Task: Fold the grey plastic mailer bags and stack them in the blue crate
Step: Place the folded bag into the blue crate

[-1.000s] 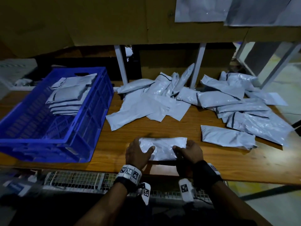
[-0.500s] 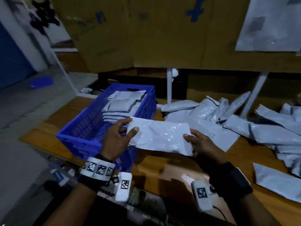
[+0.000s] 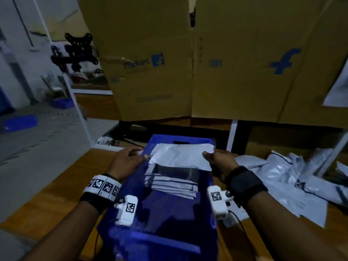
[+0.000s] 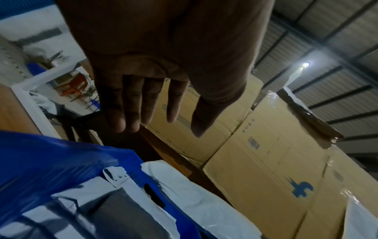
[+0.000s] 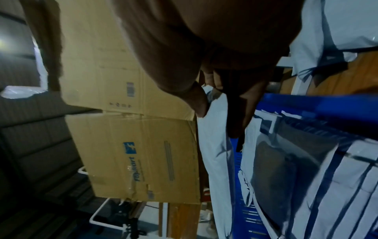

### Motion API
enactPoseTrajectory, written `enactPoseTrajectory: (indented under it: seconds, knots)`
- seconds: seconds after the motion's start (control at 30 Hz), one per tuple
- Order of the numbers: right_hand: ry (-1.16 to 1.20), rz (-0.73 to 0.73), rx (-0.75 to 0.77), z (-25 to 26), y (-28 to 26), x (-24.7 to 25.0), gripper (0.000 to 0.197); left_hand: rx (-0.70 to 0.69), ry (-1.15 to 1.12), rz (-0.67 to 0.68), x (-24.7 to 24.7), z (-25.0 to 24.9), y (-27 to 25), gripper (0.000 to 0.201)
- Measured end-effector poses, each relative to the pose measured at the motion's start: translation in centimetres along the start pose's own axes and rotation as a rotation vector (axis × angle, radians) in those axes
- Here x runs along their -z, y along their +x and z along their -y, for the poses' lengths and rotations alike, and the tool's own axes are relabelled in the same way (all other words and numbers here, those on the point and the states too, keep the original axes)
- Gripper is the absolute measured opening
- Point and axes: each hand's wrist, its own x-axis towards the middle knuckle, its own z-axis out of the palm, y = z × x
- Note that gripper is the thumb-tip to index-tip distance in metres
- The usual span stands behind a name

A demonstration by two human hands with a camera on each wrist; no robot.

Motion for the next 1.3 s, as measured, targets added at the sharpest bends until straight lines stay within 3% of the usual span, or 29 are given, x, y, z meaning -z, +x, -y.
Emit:
enactPoseTrajectory:
  seconds: [0.13,0.23,0.33,0.43,0.53,0.67,0.87,0.97,1.03,1.13,1.3]
  knots:
    - [-0.537,0.018,0.004,0.3,3.4,-3.8,0.034,0.019,0.113,0.059,0.5,2.1,4.6,0.044]
    - [-0.897,0.037,0.027,0.4,4.5,-5.8,0.045,0.028,0.140,0.086,0.0,3.8,6.4,0.054]
    - [-1.031,0.053,0.047,-0.7,6.0,-7.1,0.047,0.029,0.148,0.138,-0.2,5.1,7.2,0.072]
    - [-1.110,0.032,0.039,-1.2,6.7,-7.3,0.046,0.019,0.172,0.170,-0.6,5.5,7.6,0.075]
    - [-1.066,0.019,0.002,-1.3,6.9,-7.6,0.038,0.004,0.182,0.182,-0.9,5.6,7.9,0.082]
    - [-1.010,-0.024,-0.051,-1.9,7.1,-8.0,0.035,0.001,0.211,0.207,-1.1,5.5,8.2,0.053]
    - [-0.794,-0.088,-0.114,-2.2,7.6,-8.2,0.035,0.009,0.203,0.206,-1.2,5.2,8.3,0.052]
    - [-0.599,-0.106,-0.212,-2.1,8.1,-8.0,0.033,0.015,0.212,0.202,-1.1,5.1,8.1,0.065]
    - [-0.545,-0.153,-0.200,-2.5,8.4,-7.8,0.035,0.016,0.221,0.202,-1.1,5.0,8.0,0.071]
    - [-0.477,-0.159,-0.163,-2.9,8.4,-7.7,0.055,-0.005,0.226,0.209,-1.2,4.7,7.8,0.060]
    - [-0.612,-0.154,-0.109,-1.1,6.9,-6.4,0.047,-0.040,0.218,0.236,-1.2,3.8,6.7,0.055]
